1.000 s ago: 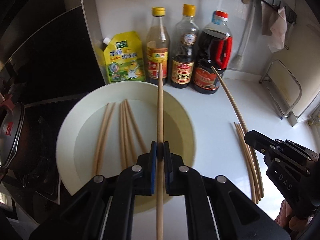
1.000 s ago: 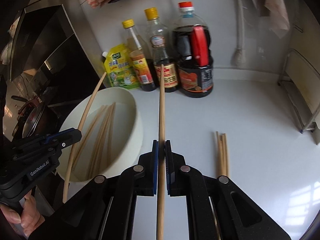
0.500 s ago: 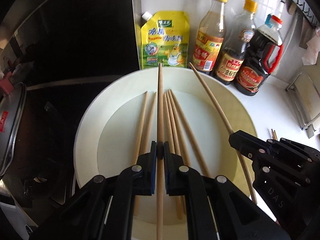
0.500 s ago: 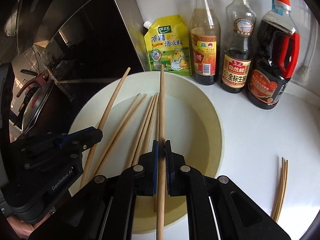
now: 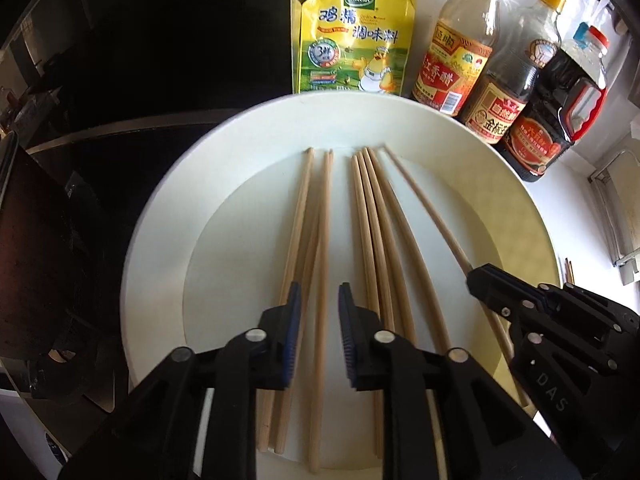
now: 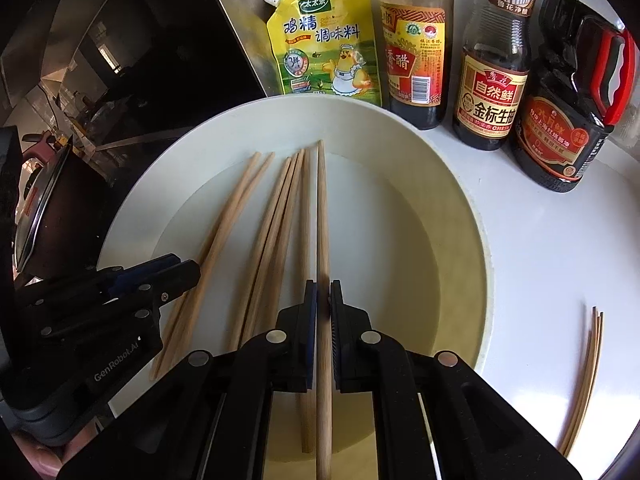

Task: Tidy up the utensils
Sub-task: 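Open the left tool into the basin while the right tool opens too, then move both open tools back toward the remaining chopstick pile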

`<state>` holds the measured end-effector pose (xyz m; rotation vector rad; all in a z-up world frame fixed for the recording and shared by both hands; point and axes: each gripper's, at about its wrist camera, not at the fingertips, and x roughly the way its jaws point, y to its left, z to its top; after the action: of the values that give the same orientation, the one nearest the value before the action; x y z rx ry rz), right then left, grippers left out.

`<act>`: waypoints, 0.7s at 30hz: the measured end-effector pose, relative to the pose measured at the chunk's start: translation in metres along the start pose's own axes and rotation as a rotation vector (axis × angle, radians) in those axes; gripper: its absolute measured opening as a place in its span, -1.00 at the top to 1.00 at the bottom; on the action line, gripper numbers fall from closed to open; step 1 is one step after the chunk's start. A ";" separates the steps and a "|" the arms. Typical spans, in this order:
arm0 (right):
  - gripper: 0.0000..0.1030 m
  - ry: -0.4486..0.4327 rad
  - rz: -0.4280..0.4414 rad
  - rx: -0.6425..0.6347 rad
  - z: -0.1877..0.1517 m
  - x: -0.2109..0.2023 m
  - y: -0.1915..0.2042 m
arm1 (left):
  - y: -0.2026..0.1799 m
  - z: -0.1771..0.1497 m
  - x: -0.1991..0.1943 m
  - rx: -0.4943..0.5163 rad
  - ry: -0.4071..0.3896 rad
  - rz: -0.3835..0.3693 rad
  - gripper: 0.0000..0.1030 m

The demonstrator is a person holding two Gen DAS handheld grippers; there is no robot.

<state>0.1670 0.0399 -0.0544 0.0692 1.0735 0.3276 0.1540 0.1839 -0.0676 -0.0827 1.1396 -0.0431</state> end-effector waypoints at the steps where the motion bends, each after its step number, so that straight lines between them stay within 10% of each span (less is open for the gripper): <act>1: 0.87 -0.006 -0.001 0.003 0.000 -0.003 -0.001 | 0.001 0.001 -0.001 -0.003 -0.006 0.001 0.46; 21: 0.77 -0.070 -0.020 0.012 -0.022 -0.048 0.001 | -0.001 -0.009 -0.044 0.005 -0.078 -0.004 0.05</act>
<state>0.1270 0.0244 -0.0234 0.0798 1.0066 0.2985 0.1270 0.1857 -0.0312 -0.0815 1.0615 -0.0463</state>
